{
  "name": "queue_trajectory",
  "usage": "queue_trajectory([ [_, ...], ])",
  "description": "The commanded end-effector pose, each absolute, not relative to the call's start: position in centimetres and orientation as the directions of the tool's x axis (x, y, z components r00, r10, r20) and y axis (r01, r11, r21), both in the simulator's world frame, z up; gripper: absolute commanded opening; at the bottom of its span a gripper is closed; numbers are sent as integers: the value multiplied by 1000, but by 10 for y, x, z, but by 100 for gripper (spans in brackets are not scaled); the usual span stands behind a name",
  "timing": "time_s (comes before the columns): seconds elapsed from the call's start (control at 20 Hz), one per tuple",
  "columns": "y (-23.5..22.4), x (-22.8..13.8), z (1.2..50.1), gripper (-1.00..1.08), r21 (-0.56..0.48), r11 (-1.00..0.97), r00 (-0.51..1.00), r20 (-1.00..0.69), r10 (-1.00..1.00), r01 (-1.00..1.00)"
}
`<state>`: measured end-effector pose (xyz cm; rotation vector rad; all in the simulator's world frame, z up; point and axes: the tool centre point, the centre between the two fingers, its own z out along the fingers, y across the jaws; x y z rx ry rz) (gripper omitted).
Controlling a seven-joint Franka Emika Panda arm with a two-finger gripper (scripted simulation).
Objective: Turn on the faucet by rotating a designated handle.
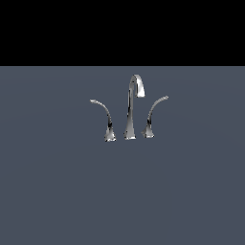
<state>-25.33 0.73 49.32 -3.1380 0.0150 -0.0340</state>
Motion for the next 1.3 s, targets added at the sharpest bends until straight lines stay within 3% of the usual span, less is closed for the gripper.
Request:
queue_trajectory([
  [0.0,7,-253,493,-100,-3,-1000,1000,22,-10,-10],
  [0.65,26,-241,473,-100,-5,-995,995,20,-98,-98],
  [1.25,69,-201,421,-100,-8,-947,947,15,-320,-320],
])
